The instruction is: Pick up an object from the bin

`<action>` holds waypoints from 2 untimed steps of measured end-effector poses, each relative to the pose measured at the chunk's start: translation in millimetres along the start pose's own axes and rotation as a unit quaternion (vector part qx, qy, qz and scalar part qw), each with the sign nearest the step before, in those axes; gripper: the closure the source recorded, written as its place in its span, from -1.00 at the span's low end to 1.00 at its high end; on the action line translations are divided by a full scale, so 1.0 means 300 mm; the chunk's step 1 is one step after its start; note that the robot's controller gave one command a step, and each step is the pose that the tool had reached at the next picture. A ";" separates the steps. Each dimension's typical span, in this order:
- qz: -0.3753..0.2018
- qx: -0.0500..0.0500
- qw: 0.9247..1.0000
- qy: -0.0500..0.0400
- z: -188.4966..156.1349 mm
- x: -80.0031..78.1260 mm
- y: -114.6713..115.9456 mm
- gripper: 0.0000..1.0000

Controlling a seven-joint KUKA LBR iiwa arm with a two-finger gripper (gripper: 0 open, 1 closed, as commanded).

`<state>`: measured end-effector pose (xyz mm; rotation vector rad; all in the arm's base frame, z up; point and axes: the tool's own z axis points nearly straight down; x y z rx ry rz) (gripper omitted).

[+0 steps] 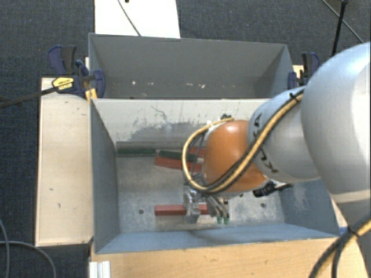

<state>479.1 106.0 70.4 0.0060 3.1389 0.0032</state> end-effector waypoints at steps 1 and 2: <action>0.003 0.000 1.000 -0.001 -0.065 -0.003 0.001 1.00; 0.005 0.000 1.000 -0.001 -0.193 -0.008 0.003 1.00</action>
Offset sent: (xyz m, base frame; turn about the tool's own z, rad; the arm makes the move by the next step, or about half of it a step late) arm 0.0001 -0.0001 0.0183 0.0000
